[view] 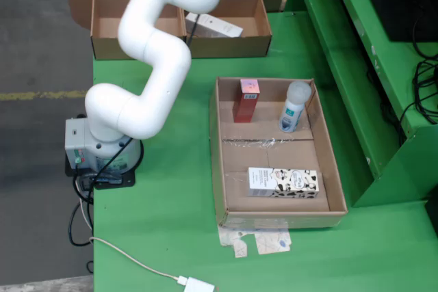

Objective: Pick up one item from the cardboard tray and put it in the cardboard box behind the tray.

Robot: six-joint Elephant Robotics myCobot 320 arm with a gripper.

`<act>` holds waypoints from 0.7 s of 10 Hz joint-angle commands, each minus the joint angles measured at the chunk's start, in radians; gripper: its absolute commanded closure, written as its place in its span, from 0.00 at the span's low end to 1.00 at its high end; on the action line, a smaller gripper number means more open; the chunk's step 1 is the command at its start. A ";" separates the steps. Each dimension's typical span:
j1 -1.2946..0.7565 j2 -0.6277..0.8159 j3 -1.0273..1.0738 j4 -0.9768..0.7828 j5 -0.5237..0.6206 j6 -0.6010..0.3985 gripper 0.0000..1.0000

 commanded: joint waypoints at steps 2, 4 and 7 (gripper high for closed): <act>-1.255 0.263 0.024 -0.695 0.527 -0.056 0.00; -1.336 0.091 0.024 -0.269 0.337 -0.178 0.00; -1.336 0.091 0.024 -0.269 0.337 -0.178 0.00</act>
